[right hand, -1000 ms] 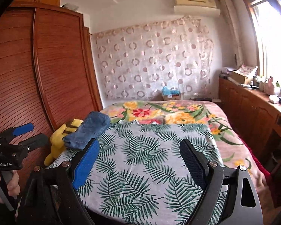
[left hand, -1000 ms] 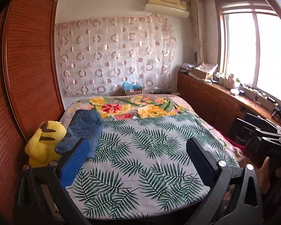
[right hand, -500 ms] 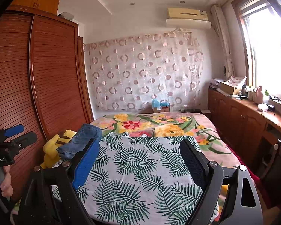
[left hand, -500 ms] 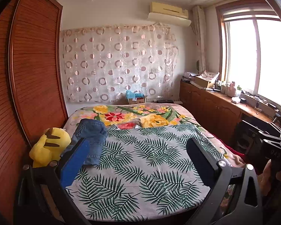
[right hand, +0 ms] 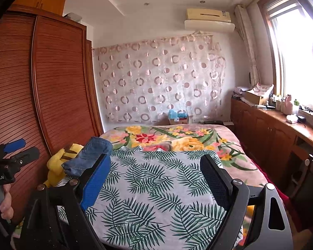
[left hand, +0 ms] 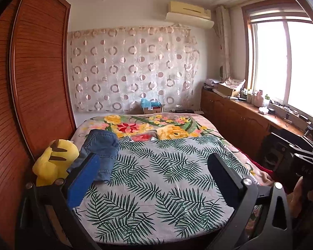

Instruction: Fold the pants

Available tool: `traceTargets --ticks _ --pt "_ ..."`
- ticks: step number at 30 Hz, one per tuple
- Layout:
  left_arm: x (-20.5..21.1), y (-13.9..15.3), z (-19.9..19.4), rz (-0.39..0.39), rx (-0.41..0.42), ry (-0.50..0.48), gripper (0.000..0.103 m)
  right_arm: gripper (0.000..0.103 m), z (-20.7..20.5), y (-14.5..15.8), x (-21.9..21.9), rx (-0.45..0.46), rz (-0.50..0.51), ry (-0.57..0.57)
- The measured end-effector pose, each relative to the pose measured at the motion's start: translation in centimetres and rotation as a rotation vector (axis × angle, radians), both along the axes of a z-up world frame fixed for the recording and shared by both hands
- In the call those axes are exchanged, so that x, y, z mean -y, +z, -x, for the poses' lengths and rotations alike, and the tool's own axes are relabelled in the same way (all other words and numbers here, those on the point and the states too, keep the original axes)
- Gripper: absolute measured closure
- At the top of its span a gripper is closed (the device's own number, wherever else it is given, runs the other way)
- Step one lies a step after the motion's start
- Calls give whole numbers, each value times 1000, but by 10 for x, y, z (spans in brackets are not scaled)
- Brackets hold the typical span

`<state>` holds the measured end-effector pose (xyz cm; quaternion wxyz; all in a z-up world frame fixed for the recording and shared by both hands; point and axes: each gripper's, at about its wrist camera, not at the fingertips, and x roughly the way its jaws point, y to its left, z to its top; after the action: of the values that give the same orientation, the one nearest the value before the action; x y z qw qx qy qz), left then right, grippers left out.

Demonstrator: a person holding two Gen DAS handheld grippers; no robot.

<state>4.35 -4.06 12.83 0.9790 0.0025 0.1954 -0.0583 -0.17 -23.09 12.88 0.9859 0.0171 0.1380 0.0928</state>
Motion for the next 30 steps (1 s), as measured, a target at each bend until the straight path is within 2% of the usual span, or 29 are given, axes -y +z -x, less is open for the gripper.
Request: traceTargets --ticks 30 --pt "-1 -2 -3 -1 -1 1 0 14 -7 0 2 4 3 -2"
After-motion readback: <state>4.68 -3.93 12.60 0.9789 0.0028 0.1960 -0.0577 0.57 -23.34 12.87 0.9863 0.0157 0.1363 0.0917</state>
